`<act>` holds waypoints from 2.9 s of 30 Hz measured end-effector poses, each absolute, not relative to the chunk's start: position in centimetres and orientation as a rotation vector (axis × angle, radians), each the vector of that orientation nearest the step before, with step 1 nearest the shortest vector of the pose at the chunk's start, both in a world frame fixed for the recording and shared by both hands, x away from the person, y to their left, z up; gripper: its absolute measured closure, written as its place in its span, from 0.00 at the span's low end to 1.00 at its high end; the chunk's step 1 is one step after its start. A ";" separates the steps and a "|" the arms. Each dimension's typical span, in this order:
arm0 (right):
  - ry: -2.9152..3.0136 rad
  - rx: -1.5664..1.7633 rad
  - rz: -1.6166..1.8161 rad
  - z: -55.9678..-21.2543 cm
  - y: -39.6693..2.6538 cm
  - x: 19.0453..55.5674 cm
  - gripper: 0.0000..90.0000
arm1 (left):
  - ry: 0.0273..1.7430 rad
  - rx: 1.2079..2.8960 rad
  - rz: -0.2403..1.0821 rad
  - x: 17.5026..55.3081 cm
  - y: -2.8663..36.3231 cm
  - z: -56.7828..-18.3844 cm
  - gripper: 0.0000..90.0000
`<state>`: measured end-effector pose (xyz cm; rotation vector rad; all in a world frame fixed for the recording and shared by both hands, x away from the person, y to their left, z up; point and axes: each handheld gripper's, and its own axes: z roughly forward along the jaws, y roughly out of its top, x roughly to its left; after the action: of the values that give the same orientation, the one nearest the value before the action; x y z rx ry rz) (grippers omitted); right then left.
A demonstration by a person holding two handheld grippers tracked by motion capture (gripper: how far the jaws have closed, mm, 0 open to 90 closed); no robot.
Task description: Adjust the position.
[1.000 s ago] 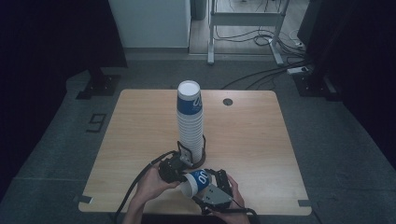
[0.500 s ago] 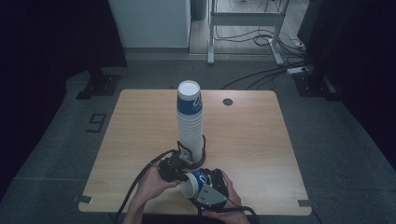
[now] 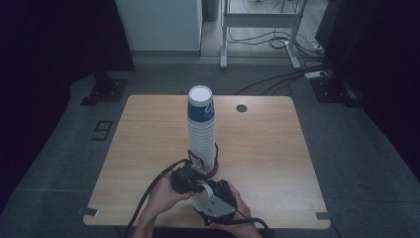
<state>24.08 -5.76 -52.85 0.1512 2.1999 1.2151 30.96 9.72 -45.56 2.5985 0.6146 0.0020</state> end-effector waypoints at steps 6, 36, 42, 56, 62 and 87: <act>2.180 0.148 1.232 -53.0 -5.8 23.9 0.12 | 0.632 2.568 -0.006 31.0 9.9 -45.8 0.94; 2.145 0.371 1.363 -52.8 -8.0 24.7 0.19 | 0.689 2.230 0.163 29.9 12.1 -47.4 0.52; 2.149 0.427 1.392 -53.0 -8.5 25.2 0.19 | 0.679 2.143 0.219 29.1 12.7 -47.6 0.40; 2.131 0.572 1.412 -53.4 -10.3 26.6 0.19 | 0.727 1.928 0.359 28.1 14.9 -49.0 0.23; 2.071 0.685 1.483 -53.1 -11.7 27.8 0.19 | 0.740 1.886 0.384 28.1 15.8 -50.2 0.18; 1.912 0.959 1.512 -51.7 -14.2 34.0 0.19 | 0.752 1.847 0.463 27.8 16.6 -53.5 0.16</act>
<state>33.96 -14.24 -51.74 0.9586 1.9119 1.5120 27.82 16.61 -53.49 1.8472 0.7517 0.4630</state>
